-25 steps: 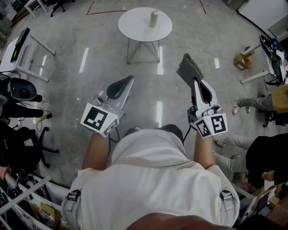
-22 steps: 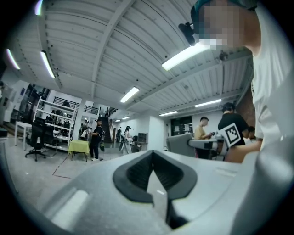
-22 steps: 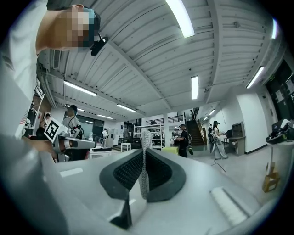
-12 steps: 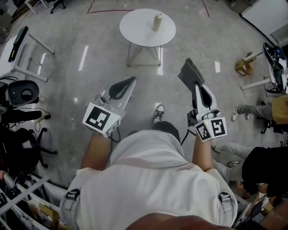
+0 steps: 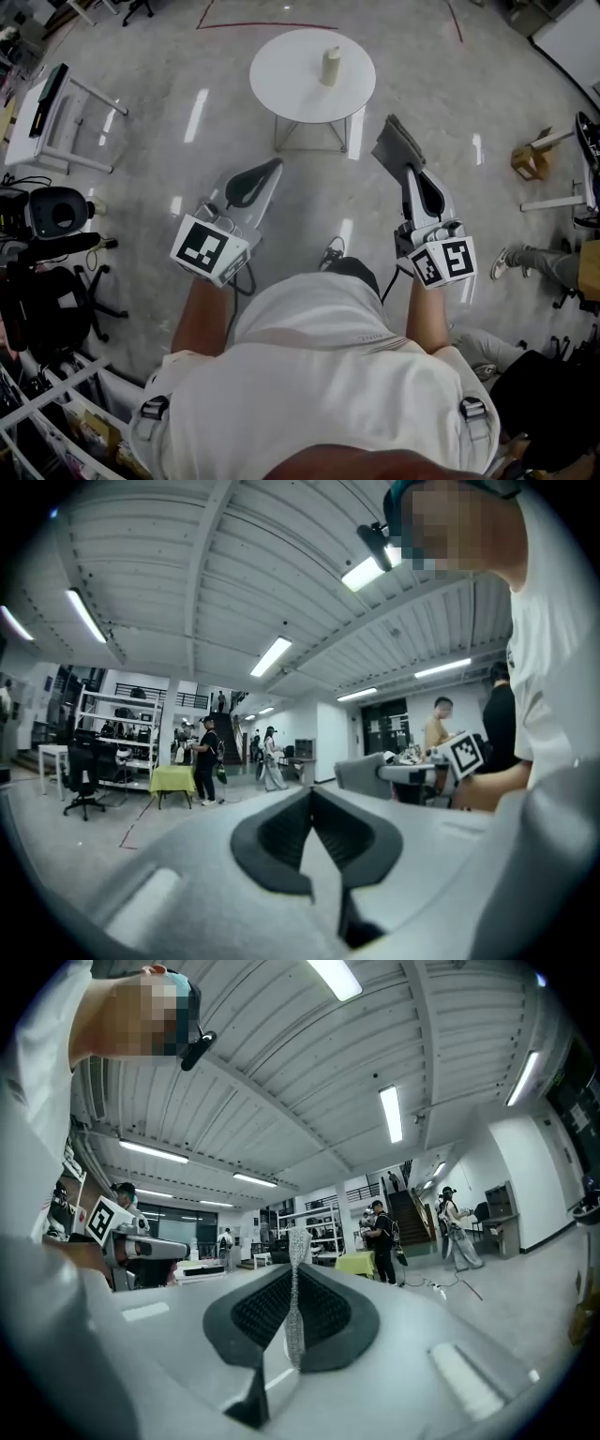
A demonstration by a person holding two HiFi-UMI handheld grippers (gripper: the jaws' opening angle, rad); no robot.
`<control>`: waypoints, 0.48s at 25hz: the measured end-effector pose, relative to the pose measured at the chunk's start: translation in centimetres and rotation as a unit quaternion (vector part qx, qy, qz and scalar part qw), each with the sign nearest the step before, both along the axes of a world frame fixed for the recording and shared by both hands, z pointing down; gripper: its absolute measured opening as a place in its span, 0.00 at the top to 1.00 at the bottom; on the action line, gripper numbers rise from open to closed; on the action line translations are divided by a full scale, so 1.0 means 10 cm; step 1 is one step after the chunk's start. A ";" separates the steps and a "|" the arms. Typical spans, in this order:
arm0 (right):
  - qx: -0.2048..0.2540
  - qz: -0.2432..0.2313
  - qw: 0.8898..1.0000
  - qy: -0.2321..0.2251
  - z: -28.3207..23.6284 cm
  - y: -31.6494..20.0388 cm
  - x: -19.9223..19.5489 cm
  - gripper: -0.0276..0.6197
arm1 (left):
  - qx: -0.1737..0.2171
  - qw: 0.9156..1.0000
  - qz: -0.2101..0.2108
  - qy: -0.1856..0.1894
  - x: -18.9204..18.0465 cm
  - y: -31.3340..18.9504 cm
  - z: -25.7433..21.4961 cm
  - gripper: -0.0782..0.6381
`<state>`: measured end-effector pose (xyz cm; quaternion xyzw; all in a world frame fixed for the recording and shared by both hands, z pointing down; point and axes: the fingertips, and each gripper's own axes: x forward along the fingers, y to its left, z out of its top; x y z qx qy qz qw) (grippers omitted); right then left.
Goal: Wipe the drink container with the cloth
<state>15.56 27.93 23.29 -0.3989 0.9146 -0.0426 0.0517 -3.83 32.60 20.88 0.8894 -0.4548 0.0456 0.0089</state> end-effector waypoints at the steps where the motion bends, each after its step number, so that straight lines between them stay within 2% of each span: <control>1: -0.003 -0.003 1.000 -0.002 0.01 -0.15 0.09 0.94 | -0.002 1.000 -0.002 0.000 0.10 -0.13 0.01 0.89; 6: -0.013 -0.021 1.000 -0.005 0.11 -0.90 0.41 0.94 | -0.016 1.000 -0.016 0.004 0.47 -0.80 0.12 0.89; 12: -0.033 -0.034 0.999 0.001 0.33 -1.46 0.46 0.94 | -0.037 0.999 -0.020 0.005 0.60 -1.35 0.37 0.89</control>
